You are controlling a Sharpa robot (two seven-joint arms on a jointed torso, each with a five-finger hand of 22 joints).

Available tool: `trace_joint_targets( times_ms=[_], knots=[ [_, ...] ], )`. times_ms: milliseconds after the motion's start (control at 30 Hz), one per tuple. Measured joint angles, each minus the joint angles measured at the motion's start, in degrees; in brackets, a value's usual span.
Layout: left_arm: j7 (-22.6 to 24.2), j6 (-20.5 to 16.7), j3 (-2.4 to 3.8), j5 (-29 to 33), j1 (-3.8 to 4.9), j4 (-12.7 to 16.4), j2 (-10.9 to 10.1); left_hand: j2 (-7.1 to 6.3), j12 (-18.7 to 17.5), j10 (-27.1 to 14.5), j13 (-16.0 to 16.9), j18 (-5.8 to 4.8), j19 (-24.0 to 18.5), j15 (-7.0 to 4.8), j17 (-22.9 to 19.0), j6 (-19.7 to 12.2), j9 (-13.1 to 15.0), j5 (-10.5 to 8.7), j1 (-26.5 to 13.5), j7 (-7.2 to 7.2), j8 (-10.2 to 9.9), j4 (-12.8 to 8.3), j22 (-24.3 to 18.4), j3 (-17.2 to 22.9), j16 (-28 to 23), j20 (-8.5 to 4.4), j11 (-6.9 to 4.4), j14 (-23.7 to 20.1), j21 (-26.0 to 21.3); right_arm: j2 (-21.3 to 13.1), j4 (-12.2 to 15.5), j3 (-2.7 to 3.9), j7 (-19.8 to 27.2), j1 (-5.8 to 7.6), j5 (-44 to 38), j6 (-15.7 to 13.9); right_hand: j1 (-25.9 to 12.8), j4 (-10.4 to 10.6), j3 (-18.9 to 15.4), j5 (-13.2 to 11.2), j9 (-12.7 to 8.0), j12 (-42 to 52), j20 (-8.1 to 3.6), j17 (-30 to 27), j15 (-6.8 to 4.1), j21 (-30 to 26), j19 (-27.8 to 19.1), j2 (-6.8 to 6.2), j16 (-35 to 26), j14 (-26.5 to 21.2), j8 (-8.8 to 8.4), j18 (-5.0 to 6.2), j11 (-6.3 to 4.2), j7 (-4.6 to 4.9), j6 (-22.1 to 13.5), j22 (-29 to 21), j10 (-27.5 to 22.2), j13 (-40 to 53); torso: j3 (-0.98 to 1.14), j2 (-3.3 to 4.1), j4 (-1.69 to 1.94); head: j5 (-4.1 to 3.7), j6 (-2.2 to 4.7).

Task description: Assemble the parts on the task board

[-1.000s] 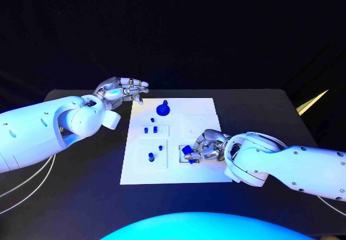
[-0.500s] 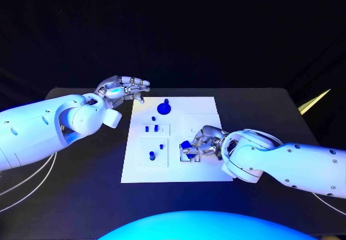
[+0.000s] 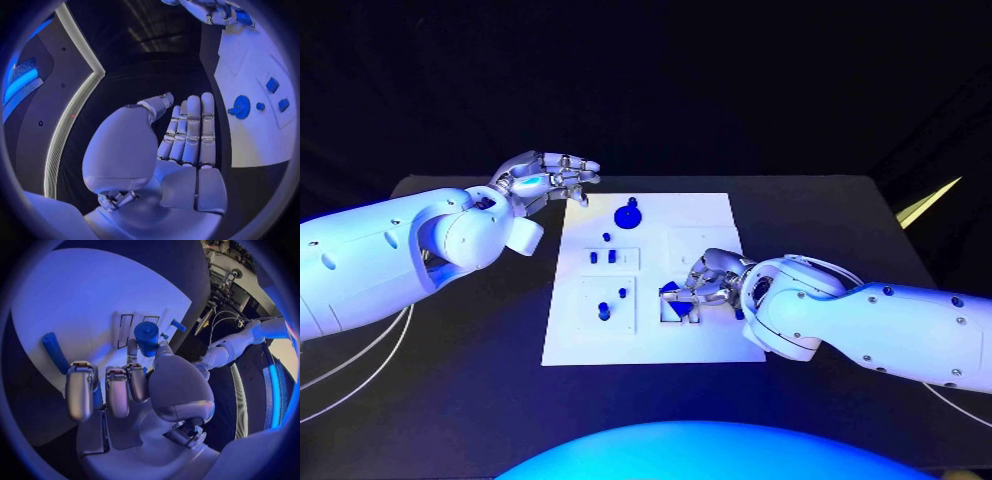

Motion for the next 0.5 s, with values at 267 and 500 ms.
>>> trace_joint_targets(
  times_ms=[267, 500],
  knots=[
    [-0.05, 0.03, 0.00, 0.00, 0.00, 0.01, -0.02, 0.00, 0.00, 0.00, 0.00, 0.00, 0.00, 0.00, -0.01, 0.00, 0.00, 0.00, 0.00, 0.00, 0.00, 0.00, -0.01, 0.00, 0.00, 0.00, -0.01, 0.00, 0.00, 0.05, 0.04, 0.00, 0.08, 0.01, -0.86, -0.22, -2.25, -0.32, -0.33, 0.00, 0.17, 0.00, 0.00, 0.00, 0.00, 0.00, 0.00, -0.44, 0.00, 0.00, 0.00, 0.00, 0.00, -0.10, 0.09, 0.00, 0.00, 0.00, 0.03, -0.03, 0.00, -0.09, -0.24],
    [-0.08, 0.07, 0.00, 0.00, 0.00, 0.00, -0.05, 0.00, 0.00, -0.01, -0.01, 0.00, 0.00, 0.00, -0.01, 0.00, 0.00, 0.00, 0.00, 0.00, 0.01, 0.00, -0.05, 0.00, 0.00, 0.00, 0.00, 0.00, -0.42, -0.32, 0.78, 0.00, 0.27, 0.01, -1.29, -0.75, -2.25, -0.32, -0.33, 0.00, 0.23, 0.00, 0.00, 0.00, 0.00, 0.00, 0.00, -0.44, 0.00, 0.00, 0.00, 0.01, 0.00, -0.10, 0.09, 0.00, 0.00, 0.00, 0.04, -0.03, 0.01, 0.03, -0.31]
  ],
)
